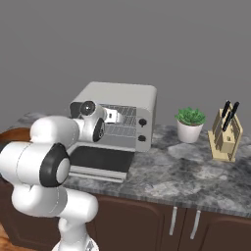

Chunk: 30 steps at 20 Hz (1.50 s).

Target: Pick up the heated bread from the toaster oven and place it in the bowl. Then move the bread bowl to the dining counter.

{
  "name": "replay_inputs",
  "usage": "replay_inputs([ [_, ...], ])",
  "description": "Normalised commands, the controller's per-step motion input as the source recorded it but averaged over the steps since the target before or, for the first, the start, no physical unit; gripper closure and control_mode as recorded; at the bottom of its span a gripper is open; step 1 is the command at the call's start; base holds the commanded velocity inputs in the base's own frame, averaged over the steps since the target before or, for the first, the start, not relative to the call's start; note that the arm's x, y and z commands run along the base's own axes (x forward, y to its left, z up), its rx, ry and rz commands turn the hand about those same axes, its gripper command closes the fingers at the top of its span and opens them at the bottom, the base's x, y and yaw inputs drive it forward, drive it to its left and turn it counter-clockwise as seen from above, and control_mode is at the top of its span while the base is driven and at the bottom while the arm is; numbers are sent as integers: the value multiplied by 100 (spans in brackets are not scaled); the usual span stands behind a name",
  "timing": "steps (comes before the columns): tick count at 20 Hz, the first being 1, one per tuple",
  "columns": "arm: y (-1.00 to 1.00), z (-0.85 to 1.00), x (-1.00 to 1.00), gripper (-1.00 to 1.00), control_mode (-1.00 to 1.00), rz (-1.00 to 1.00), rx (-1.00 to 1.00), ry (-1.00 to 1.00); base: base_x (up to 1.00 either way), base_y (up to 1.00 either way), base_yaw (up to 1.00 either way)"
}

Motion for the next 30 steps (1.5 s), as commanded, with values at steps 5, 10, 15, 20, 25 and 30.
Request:
replay_inputs([
  [5, 0, -19, 33, -100, -100, 0, 0, -3, 0, 0, 0],
  [10, 0, -29, 33, -100, -100, 0, 0, -4, 0, 0, 0],
  [15, 0, -35, 28, -100, -100, 0, 0, -2, 0, 0, 0],
  [20, 0, -28, 25, -100, -100, 0, 0, 0, 0, 0, 0],
  [25, 0, -32, -16, -100, -100, 0, -1, 2, 0, 0, 0],
  [30, 0, -37, -80, -100, -100, -1, -1, 7, 0, 0, 0],
])
